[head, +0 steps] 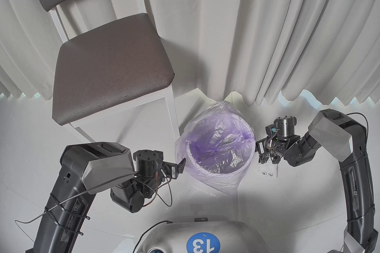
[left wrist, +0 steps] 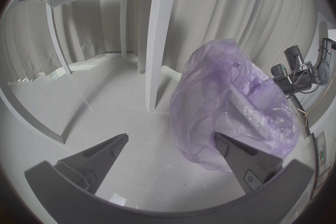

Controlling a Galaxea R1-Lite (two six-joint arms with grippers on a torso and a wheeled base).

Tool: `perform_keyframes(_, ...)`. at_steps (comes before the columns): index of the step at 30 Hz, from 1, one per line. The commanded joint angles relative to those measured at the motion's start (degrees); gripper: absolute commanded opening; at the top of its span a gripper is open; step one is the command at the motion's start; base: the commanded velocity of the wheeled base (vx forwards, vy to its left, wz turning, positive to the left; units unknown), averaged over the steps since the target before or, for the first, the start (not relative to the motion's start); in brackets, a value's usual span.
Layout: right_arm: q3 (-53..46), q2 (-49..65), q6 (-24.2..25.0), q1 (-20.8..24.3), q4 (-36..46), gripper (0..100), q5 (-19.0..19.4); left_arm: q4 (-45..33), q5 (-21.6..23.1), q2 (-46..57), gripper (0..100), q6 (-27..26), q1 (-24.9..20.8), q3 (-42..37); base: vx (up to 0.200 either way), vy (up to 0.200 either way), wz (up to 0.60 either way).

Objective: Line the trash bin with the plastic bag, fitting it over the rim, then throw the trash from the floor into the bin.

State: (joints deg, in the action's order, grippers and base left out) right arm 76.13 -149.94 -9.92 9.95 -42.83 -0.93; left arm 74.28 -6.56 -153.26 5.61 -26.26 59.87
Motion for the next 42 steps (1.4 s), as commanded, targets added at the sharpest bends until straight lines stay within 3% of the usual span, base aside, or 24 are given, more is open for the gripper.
perform_keyframes(1,-2.6,3.1,-0.6,-0.5,0.8,100,-0.2,0.1,-1.4,-0.7,100,-0.5,-0.5,0.6,0.000,0.000,0.00)
perform_keyframes(12,-9.2,18.5,-5.2,-3.2,7.1,100,-0.6,0.1,-2.6,-0.8,100,-1.6,-0.7,0.7,0.000,0.000,0.00)
perform_keyframes(18,-4.9,18.4,-1.3,-0.6,3.5,100,-0.1,-0.1,-2.5,-0.8,100,-1.6,-0.7,0.8,0.000,0.000,0.00)
perform_keyframes(24,2.6,15.6,4.3,1.9,5.0,100,1.1,0.0,-2.4,-0.8,100,-1.5,-0.6,0.7,0.000,0.000,0.00)
perform_keyframes(35,16.7,5.7,8.8,4.6,7.2,100,4.2,0.5,-2.5,-0.8,100,-1.3,-0.7,0.5,0.000,0.000,0.00)
perform_keyframes(42,18.8,4.5,9.6,5.8,8.7,100,6.8,0.6,-2.6,-0.8,100,-1.2,-0.7,0.4,0.000,0.000,0.00)
